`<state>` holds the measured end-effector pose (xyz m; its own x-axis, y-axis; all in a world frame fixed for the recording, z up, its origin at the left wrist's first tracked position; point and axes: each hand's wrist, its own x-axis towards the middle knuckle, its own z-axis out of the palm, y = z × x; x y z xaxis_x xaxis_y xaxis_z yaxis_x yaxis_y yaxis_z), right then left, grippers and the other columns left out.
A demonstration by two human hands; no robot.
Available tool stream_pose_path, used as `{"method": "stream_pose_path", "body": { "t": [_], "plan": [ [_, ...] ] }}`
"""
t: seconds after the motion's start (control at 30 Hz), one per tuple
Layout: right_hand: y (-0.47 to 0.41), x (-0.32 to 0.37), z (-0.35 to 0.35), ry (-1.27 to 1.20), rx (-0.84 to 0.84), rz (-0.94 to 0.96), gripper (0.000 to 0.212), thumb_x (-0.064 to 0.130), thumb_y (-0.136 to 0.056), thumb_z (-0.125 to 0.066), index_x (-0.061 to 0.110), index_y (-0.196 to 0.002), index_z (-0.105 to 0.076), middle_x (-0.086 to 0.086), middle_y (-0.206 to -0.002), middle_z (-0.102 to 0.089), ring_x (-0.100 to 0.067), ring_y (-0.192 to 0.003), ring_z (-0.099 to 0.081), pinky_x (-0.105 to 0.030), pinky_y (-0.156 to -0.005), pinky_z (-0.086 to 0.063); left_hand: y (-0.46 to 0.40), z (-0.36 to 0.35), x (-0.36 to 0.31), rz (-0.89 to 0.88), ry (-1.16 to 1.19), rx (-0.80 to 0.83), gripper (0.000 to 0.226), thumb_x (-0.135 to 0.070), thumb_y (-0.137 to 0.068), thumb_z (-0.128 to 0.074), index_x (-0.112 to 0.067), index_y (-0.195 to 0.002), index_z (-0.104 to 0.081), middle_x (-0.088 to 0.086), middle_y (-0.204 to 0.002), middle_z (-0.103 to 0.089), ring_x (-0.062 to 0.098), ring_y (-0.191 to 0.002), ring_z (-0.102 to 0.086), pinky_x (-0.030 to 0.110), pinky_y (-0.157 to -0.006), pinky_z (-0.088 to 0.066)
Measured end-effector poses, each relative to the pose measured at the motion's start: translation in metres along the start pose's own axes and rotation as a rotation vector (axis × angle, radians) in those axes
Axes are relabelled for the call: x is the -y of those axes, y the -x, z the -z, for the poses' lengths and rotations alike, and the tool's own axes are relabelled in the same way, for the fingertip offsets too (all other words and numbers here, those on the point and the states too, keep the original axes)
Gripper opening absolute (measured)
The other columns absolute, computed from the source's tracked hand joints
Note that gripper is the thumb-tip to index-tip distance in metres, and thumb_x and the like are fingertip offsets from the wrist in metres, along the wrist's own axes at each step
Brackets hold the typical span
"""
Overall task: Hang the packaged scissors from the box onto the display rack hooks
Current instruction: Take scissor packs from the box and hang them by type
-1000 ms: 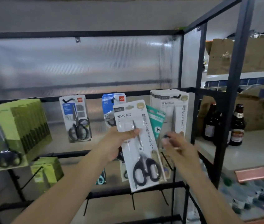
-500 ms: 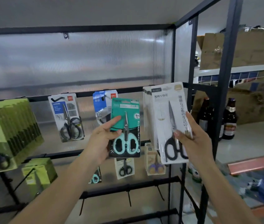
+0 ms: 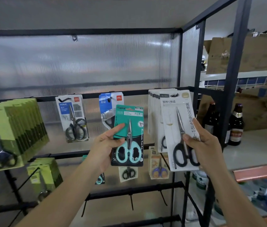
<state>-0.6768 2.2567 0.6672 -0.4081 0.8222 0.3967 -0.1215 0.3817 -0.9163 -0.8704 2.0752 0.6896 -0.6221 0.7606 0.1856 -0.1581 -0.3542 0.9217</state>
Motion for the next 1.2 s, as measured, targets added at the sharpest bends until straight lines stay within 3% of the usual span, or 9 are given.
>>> {"method": "stream_pose_path", "body": {
  "t": [0.13,0.37,0.53,0.63,0.73,0.8,0.93,1.03,1.2],
  "plan": [
    [-0.004,0.008,0.001,0.072,-0.006,0.007,0.061,0.022,-0.085,-0.066,0.032,-0.139,-0.039,0.025,-0.093,-0.066,-0.006,-0.088,-0.065,-0.028,-0.076,-0.052,0.002,-0.002,0.001,0.000,0.005,-0.001,0.047,0.018,-0.080,-0.050,-0.019,-0.098,-0.071,0.001,-0.094,-0.075,0.016,-0.075,-0.072,0.021,-0.054,-0.055],
    [-0.016,0.025,0.001,-0.049,0.039,-0.072,0.058,0.020,-0.085,-0.067,0.018,-0.138,-0.044,0.003,-0.111,-0.066,-0.010,-0.093,-0.065,-0.016,-0.068,-0.046,0.006,-0.003,0.006,0.032,0.003,0.014,0.048,0.017,-0.080,-0.051,-0.022,-0.098,-0.073,0.002,-0.098,-0.074,0.018,-0.082,-0.072,0.023,-0.058,-0.056],
    [-0.006,0.011,-0.002,0.203,0.037,-0.040,0.065,0.030,-0.088,-0.062,0.032,-0.144,-0.029,0.016,-0.088,-0.062,-0.010,-0.069,-0.063,-0.030,-0.058,-0.053,0.009,0.002,0.008,0.044,0.016,-0.013,0.049,0.016,-0.080,-0.051,-0.024,-0.093,-0.076,0.003,-0.100,-0.074,0.021,-0.085,-0.072,0.025,-0.059,-0.057],
    [0.007,-0.011,-0.013,0.303,-0.013,-0.035,0.066,0.026,-0.092,-0.057,0.041,-0.145,-0.020,0.007,-0.108,-0.053,-0.008,-0.073,-0.053,-0.023,-0.061,-0.042,0.012,0.008,0.008,0.050,-0.003,-0.040,0.049,0.015,-0.081,-0.051,-0.026,-0.091,-0.077,0.003,-0.102,-0.073,0.025,-0.087,-0.071,0.028,-0.060,-0.058],
    [0.026,-0.034,-0.029,0.288,-0.211,0.093,0.050,0.001,-0.088,-0.057,0.019,-0.133,-0.048,-0.010,-0.124,-0.044,-0.016,-0.106,-0.046,-0.010,-0.089,-0.032,0.015,0.016,0.008,0.059,0.011,-0.074,0.051,0.014,-0.084,-0.047,-0.026,-0.091,-0.077,0.005,-0.104,-0.073,0.028,-0.088,-0.071,0.033,-0.063,-0.059],
    [0.042,-0.039,-0.045,0.155,-0.266,0.208,0.039,-0.007,-0.085,-0.056,0.018,-0.114,-0.057,-0.011,-0.120,-0.045,-0.005,-0.101,-0.047,0.004,-0.084,-0.029,0.019,0.021,0.010,0.055,0.005,-0.105,0.049,0.013,-0.084,-0.047,-0.026,-0.095,-0.076,0.003,-0.104,-0.073,0.027,-0.091,-0.070,0.035,-0.067,-0.059],
    [0.061,-0.033,-0.086,-0.143,0.126,0.057,0.034,0.012,-0.087,-0.060,0.032,-0.113,-0.053,0.002,-0.105,-0.060,-0.004,-0.096,-0.059,-0.014,-0.078,-0.047,0.029,0.032,0.019,0.008,-0.040,-0.146,0.050,0.018,-0.084,-0.045,-0.019,-0.105,-0.070,-0.001,-0.101,-0.073,0.020,-0.092,-0.070,0.034,-0.078,-0.056],
    [0.067,-0.022,-0.120,-0.287,0.444,-0.073,0.062,0.024,-0.073,-0.071,0.043,-0.123,-0.038,0.003,-0.101,-0.064,-0.003,-0.087,-0.065,-0.020,-0.069,-0.053,0.037,0.044,0.027,-0.014,-0.058,-0.155,0.051,0.022,-0.081,-0.045,-0.016,-0.108,-0.067,0.001,-0.102,-0.073,0.018,-0.092,-0.070,0.030,-0.073,-0.058],
    [0.085,-0.035,-0.182,-0.136,0.607,-0.084,0.083,-0.005,-0.080,-0.066,0.052,-0.128,-0.030,0.004,-0.126,-0.055,-0.012,-0.112,-0.055,-0.026,-0.083,-0.053,0.060,0.090,0.041,-0.087,-0.303,-0.280,0.067,0.030,-0.072,-0.049,-0.025,-0.109,-0.060,-0.005,-0.096,-0.068,0.010,-0.086,-0.066,0.021,-0.068,-0.055]
  ]
}}
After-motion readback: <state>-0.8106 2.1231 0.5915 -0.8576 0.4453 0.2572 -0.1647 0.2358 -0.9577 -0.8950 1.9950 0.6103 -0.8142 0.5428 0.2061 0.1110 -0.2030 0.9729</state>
